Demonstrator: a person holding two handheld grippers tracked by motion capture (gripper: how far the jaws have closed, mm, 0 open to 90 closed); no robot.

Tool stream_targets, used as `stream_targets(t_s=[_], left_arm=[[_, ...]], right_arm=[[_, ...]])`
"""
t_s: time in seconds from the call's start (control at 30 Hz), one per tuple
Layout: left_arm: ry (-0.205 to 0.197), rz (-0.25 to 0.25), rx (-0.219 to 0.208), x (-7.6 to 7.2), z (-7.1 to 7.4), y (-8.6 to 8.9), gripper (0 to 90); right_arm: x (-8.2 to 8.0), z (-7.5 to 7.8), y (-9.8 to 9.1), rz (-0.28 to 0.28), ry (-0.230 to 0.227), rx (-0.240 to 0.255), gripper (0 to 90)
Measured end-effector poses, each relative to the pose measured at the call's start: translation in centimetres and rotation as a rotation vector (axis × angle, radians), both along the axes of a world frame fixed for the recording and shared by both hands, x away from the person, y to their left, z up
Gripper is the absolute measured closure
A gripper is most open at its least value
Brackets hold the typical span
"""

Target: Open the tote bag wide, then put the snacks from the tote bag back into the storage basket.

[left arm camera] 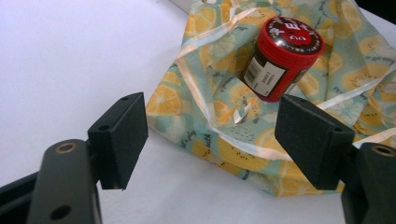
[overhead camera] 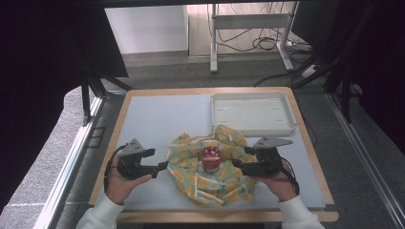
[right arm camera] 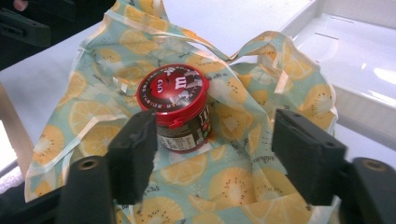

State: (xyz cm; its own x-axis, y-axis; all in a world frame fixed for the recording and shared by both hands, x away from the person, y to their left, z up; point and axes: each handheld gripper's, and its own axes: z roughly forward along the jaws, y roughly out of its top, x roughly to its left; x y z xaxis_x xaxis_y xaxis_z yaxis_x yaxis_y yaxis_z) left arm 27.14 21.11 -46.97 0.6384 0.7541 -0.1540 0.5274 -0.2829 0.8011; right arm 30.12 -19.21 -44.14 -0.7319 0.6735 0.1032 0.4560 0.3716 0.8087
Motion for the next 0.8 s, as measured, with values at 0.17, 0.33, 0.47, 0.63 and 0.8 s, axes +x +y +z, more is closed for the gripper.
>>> stream_targets(t_s=[0.17, 0.33, 0.47, 0.63, 0.8], left_arm=[[0.006, 0.007, 0.007, 0.2, -0.1, 0.1, 25.0], [0.007, 0.013, 0.010, 0.4, -0.1, 0.1, 24.6], [0.011, 0.018, 0.009, 0.6, -0.2, 0.3, 24.5], [0.030, 0.018, 0.015, 0.8, -0.5, 0.5, 24.6], [0.036, 0.019, 0.018, 0.9, -0.7, 0.4, 24.5]], right_arm=[[-0.4, 0.0, 0.7, -0.013, -0.008, -0.032, 26.7], [-0.9, -0.1, 1.6, -0.023, -0.004, -0.052, 24.4], [-1.3, -0.3, 2.6, -0.023, 0.001, -0.075, 23.4], [-1.6, -0.6, 4.2, -0.017, -0.005, -0.103, 22.9], [-1.2, -1.0, 5.4, -0.022, 0.008, -0.118, 21.1]])
